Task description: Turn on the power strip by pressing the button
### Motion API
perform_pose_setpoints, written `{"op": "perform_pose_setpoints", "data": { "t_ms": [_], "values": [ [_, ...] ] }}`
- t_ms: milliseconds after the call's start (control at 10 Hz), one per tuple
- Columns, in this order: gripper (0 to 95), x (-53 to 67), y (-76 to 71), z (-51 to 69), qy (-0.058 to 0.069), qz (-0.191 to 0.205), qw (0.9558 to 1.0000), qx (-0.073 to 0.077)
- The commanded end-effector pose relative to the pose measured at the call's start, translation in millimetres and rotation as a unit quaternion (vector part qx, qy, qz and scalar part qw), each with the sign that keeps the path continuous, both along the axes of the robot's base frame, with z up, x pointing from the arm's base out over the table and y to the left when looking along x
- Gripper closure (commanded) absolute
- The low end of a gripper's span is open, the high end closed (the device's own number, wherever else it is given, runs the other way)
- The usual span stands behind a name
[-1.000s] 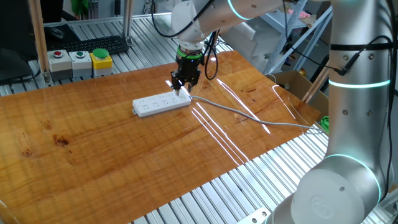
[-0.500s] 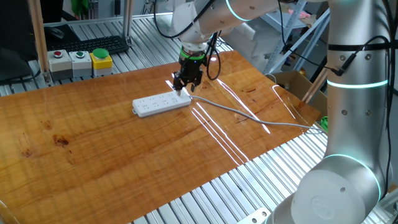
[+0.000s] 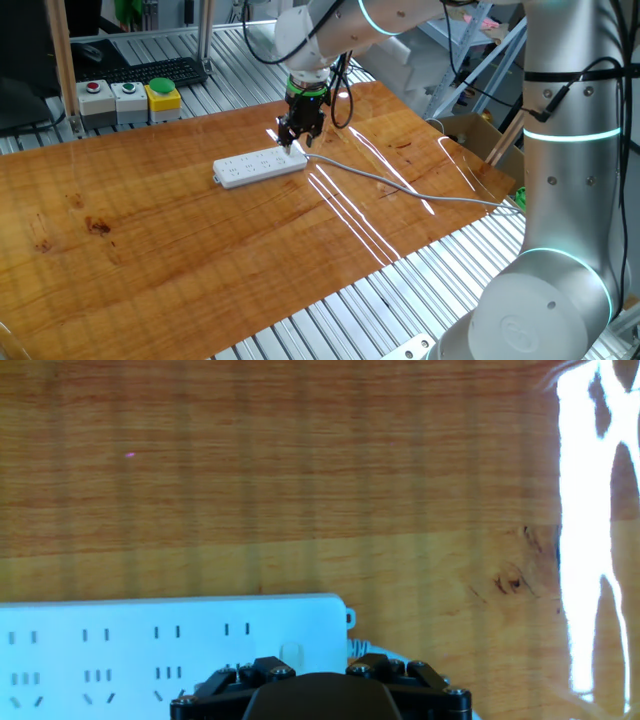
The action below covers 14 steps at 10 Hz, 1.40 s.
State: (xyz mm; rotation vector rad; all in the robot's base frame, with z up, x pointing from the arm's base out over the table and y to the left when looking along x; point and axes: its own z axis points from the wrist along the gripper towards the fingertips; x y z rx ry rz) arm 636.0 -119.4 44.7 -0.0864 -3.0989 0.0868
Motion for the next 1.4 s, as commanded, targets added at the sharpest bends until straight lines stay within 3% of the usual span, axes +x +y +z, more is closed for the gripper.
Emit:
{"op": "perform_pose_setpoints", "data": {
  "t_ms": [100, 300, 500, 900, 1400],
  "values": [
    [38.0, 2.2, 9.7, 2.1, 0.000, -0.058, 0.9974, 0.043],
    [38.0, 3.7, 19.0, 2.1, -0.003, -0.068, 0.9967, 0.043],
    [38.0, 4.2, 25.5, 2.9, -0.004, -0.086, 0.9946, 0.059],
    [38.0, 6.8, 40.8, 0.0, -0.004, -0.086, 0.9946, 0.057],
    [38.0, 9.5, 43.0, -6.6, -0.008, -0.084, 0.9948, 0.056]
  ]
}}
